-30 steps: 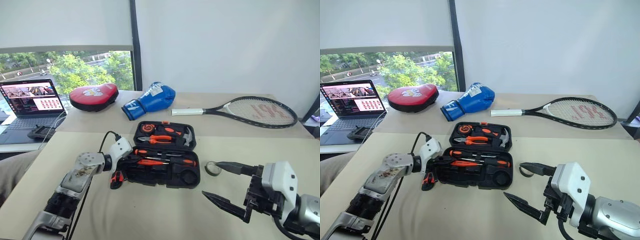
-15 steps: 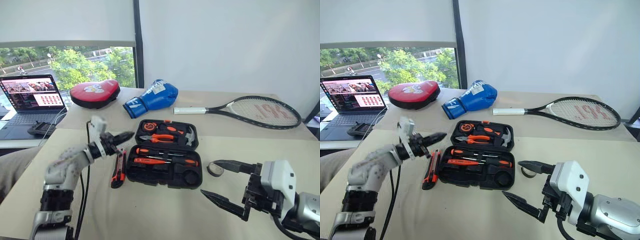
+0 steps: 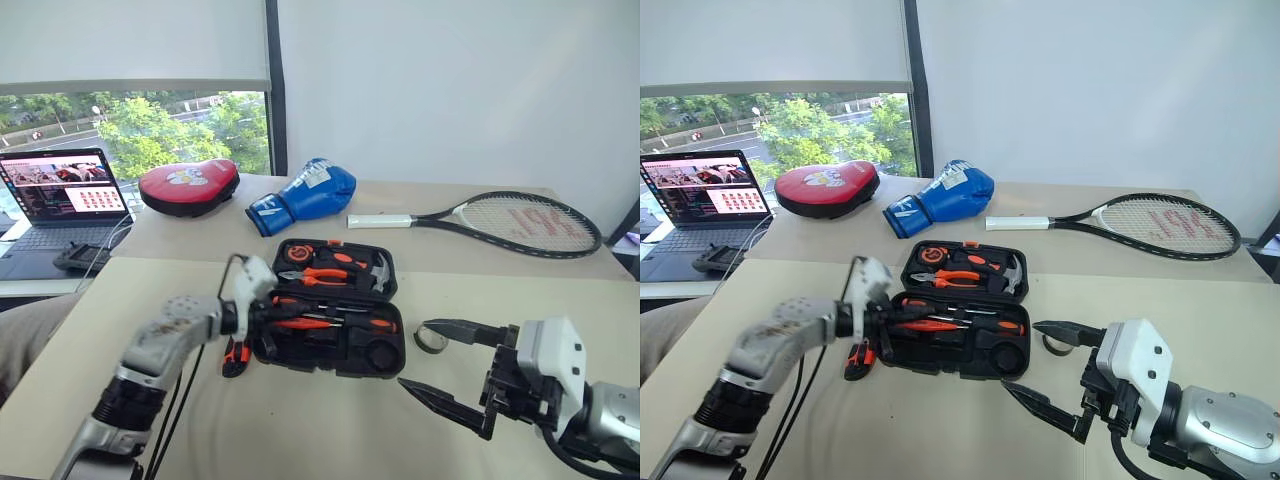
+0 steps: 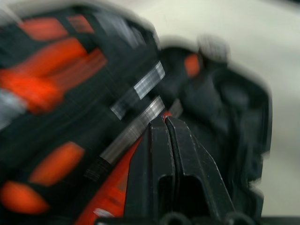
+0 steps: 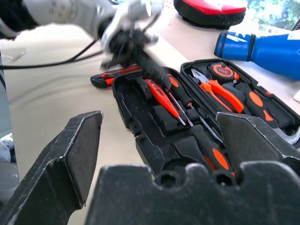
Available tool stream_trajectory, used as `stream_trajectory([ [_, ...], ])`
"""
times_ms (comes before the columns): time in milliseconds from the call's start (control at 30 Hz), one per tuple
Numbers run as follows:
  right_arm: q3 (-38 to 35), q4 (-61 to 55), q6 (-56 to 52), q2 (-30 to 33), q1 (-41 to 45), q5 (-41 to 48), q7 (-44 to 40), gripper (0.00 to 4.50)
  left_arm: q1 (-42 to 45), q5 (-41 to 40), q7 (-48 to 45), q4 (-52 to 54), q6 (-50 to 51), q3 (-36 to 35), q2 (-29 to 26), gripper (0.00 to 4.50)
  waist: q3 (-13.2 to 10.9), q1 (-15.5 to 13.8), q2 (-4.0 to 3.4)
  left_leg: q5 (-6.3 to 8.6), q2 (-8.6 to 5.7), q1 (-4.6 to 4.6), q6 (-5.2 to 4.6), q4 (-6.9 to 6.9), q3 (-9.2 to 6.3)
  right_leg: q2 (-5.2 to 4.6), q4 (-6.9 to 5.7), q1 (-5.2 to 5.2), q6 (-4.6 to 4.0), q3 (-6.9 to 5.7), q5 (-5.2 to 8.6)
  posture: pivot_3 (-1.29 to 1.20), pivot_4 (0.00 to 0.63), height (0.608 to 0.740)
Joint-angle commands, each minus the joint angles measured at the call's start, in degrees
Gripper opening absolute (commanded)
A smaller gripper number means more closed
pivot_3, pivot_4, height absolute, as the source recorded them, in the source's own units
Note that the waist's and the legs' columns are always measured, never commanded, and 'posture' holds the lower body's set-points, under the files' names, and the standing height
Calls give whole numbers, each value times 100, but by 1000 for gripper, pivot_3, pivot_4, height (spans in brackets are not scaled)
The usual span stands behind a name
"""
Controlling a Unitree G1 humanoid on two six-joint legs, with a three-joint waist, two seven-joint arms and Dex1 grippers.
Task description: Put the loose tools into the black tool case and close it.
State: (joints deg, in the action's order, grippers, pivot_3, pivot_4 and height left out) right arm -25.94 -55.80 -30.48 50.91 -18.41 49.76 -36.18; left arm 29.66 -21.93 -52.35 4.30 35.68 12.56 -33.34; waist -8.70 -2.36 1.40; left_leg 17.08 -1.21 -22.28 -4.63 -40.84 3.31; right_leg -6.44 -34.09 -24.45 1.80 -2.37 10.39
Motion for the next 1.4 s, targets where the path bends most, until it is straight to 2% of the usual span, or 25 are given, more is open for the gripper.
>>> stream_trajectory([
  [33, -210, -200, 32, -44, -57, 47, 45, 4500, 434, 191, -38, 18, -125, 115, 150, 80, 0, -8, 0, 1, 0, 0, -3, 0, -1, -1, 0, 0, 0, 0, 0, 0, 150, 740],
  [233, -201, -267, 41, -64, -114, 25, 118, 4500, 538, 385, -23, -229, -166, 300, 519, 80, 0, 15, 0, 3, -3, 1, -6, 0, 0, 2, 0, 3, 2, -1, -1, 0, 150, 740],
  [500, -241, -323, 55, -77, -198, 25, 166, 4500, 588, 812, -29, -673, -283, 577, 682, 80, 0, 10, 0, 10, -3, 0, -19, -3, 2, 8, -1, 3, 3, -8, 0, 0, 150, 740],
  [533, -234, -317, 56, -74, -193, 25, 173, 4500, 597, 855, -66, -708, -303, 610, 676, 80, 0, 8, 0, 28, -3, 1, -50, -5, 1, 9, -2, 4, 3, -9, -1, 0, 150, 740],
  [867, -356, -343, 47, -85, -300, 51, 154, 4500, 282, 1100, -156, -933, -584, 532, 441, 80, 1, 9, -1, 23, -2, 7, -41, -10, 1, 6, -4, 9, 4, -9, -1, 0, 150, 740],
  [1167, -404, -367, 51, -74, -349, 87, 135, 4500, -217, 1650, -125, -1557, -1680, 525, -2, 80, 31, 15, -36, 25, 4, 36, -42, -5, 1, -10, -3, 27, 3, -1, -1, 0, 150, 740],
  [1300, -414, -344, 48, -58, -328, 102, 110, 4500, -338, 1671, -144, -1621, -1818, 391, -101, 80, 57, 27, -47, 25, 12, 48, -42, -5, 2, -13, -3, 32, 1, 2, -1, 0, 150, 740],
  [1400, -335, -298, 50, -37, -252, 85, 92, 4500, -394, 1434, -152, -1597, -1973, 150, 27, 80, 65, 41, -56, 23, 19, 57, -38, -2, 8, -11, -6, 34, -4, 3, -3, 0, 150, 740],
])
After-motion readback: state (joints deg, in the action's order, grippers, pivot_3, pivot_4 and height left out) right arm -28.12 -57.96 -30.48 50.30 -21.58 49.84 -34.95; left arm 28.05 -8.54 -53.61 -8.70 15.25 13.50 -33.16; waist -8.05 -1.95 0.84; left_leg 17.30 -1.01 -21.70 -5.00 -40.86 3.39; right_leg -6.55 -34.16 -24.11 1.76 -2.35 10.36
